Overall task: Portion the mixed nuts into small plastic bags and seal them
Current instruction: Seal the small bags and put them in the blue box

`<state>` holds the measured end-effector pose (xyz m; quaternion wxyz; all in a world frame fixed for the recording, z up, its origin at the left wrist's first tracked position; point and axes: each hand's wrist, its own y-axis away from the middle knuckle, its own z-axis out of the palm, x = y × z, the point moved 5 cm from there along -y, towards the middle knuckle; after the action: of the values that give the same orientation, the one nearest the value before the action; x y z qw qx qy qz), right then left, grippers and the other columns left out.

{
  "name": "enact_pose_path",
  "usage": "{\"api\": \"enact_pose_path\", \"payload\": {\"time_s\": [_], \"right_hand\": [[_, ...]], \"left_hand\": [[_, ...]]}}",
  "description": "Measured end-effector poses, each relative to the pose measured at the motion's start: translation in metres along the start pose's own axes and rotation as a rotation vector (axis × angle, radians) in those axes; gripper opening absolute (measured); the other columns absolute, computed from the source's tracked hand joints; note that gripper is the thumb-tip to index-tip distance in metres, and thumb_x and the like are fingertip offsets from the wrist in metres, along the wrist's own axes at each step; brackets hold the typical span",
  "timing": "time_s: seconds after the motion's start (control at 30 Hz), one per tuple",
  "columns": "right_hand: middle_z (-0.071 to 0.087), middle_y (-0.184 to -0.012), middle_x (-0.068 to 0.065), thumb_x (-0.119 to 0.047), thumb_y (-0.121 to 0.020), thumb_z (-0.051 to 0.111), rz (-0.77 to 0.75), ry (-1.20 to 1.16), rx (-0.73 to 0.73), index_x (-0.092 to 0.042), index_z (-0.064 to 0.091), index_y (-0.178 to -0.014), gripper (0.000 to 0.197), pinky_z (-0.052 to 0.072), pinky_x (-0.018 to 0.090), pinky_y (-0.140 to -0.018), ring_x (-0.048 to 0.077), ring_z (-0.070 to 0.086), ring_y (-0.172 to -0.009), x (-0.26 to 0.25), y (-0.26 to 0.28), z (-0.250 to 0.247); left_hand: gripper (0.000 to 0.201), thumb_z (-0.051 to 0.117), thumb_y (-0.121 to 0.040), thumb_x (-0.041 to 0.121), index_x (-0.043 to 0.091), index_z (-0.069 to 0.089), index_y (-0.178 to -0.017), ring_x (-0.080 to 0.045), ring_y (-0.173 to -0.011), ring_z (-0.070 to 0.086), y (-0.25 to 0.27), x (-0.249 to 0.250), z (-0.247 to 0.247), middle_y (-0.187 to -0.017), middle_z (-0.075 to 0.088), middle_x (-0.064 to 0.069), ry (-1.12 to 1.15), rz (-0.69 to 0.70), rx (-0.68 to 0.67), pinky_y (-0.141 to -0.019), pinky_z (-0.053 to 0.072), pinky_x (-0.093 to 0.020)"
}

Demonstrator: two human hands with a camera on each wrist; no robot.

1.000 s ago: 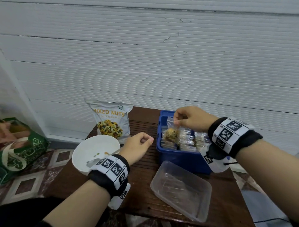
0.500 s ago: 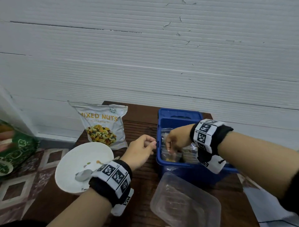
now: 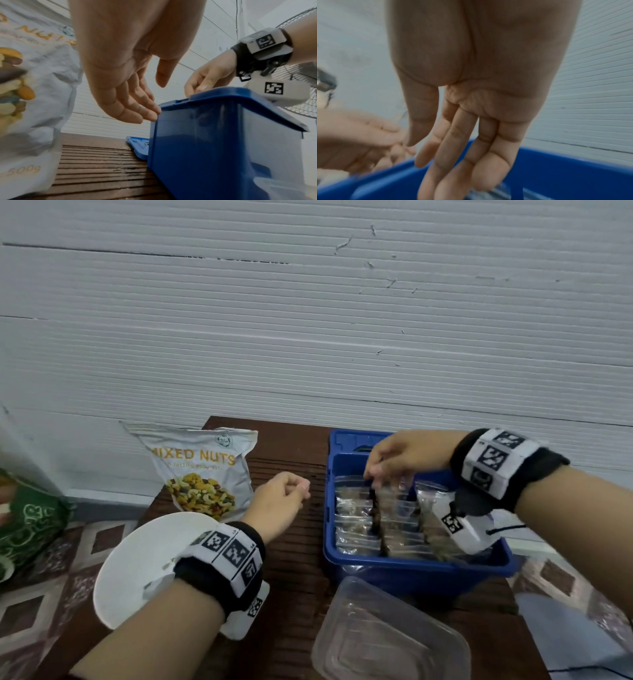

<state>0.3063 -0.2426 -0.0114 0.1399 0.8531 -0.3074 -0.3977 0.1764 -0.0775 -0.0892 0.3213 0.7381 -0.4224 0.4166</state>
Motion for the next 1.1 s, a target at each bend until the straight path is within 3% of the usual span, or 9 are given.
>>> {"api": "enact_pose_path", "payload": {"time_s": [0.17,0.27,0.43,0.7,0.77,0.83,0.9,1.0,1.1], "right_hand": [[0.072,-0.092,0.012,-0.017,-0.094,0.058,0.087,-0.281,0.383,-0.007,0.065,-0.101,0.014,0.051,0.033,-0.068,0.017,0.063,-0.068,0.054,0.025,-0.070],[0.070,-0.091,0.012,-0.018,-0.093,0.059,0.189,-0.356,0.484,-0.007,0.064,-0.102,0.015,0.051,0.033,-0.068,0.023,0.060,-0.072,0.093,0.026,-0.094],[0.065,-0.097,0.010,-0.023,-0.097,0.053,0.304,-0.395,0.474,-0.009,0.062,-0.110,0.021,0.054,0.037,-0.073,0.023,0.062,-0.077,0.145,0.003,-0.110],[0.056,-0.098,0.008,-0.034,-0.100,0.045,0.457,-0.462,0.372,-0.008,0.051,-0.122,0.035,0.053,0.046,-0.081,0.028,0.060,-0.079,0.214,-0.048,-0.097],[0.056,-0.107,0.009,-0.037,-0.100,0.043,0.485,-0.464,0.333,-0.011,0.048,-0.127,0.038,0.055,0.039,-0.073,0.025,0.060,-0.080,0.224,-0.059,-0.087],[0.054,-0.122,0.013,-0.037,-0.101,0.039,0.496,-0.482,0.304,-0.014,0.045,-0.133,0.040,0.052,0.030,-0.062,0.024,0.059,-0.084,0.230,-0.067,-0.078],[0.051,-0.133,0.017,-0.038,-0.102,0.036,0.491,-0.518,0.309,-0.015,0.042,-0.136,0.041,0.049,0.029,-0.061,0.023,0.059,-0.085,0.232,-0.073,-0.074],[0.052,-0.131,0.018,-0.035,-0.103,0.034,0.473,-0.540,0.329,-0.015,0.041,-0.138,0.041,0.047,0.029,-0.062,0.022,0.059,-0.084,0.232,-0.077,-0.072],[0.055,-0.117,0.015,-0.028,-0.103,0.037,0.442,-0.551,0.347,-0.013,0.041,-0.139,0.039,0.051,0.032,-0.066,0.025,0.058,-0.089,0.230,-0.075,-0.074]], "left_hand": [[0.015,0.047,-0.099,0.033,0.024,0.058,-0.096,-0.012,-0.086,0.064,-0.047,0.021,-0.007,-0.098,0.068,0.006,-0.028,-0.032,0.018,-0.086,0.051,-0.035],[0.020,0.044,-0.100,0.036,0.023,0.057,-0.093,-0.014,-0.083,0.061,-0.079,0.034,0.000,-0.103,0.066,0.002,-0.017,-0.066,-0.039,-0.084,0.052,-0.037],[0.047,0.036,-0.101,0.046,0.012,0.049,-0.132,-0.016,-0.078,0.054,-0.130,0.037,0.021,-0.109,0.058,-0.004,0.070,-0.251,-0.130,-0.065,0.048,-0.029],[0.070,0.020,-0.095,0.063,0.018,0.033,-0.147,-0.023,-0.097,0.059,-0.176,0.021,0.052,-0.133,0.051,-0.008,-0.040,-0.411,-0.255,-0.055,0.043,-0.028],[0.071,0.020,-0.094,0.064,0.019,0.032,-0.147,-0.022,-0.096,0.060,-0.182,0.016,0.060,-0.134,0.050,-0.009,-0.060,-0.427,-0.290,-0.062,0.045,-0.031],[0.070,0.021,-0.093,0.066,0.019,0.038,-0.143,-0.022,-0.094,0.060,-0.187,0.013,0.067,-0.129,0.052,-0.010,-0.042,-0.431,-0.299,-0.078,0.047,-0.036],[0.065,0.021,-0.092,0.067,0.022,0.044,-0.132,-0.024,-0.093,0.061,-0.191,0.011,0.070,-0.120,0.053,-0.011,0.011,-0.435,-0.276,-0.085,0.048,-0.041],[0.055,0.019,-0.092,0.067,0.025,0.044,-0.118,-0.032,-0.100,0.060,-0.195,0.012,0.073,-0.118,0.056,-0.014,0.030,-0.433,-0.271,-0.096,0.047,-0.047],[0.063,0.019,-0.093,0.067,0.021,0.042,-0.129,-0.036,-0.109,0.060,-0.195,0.012,0.072,-0.121,0.057,-0.014,-0.002,-0.413,-0.264,-0.099,0.046,-0.050]]}}
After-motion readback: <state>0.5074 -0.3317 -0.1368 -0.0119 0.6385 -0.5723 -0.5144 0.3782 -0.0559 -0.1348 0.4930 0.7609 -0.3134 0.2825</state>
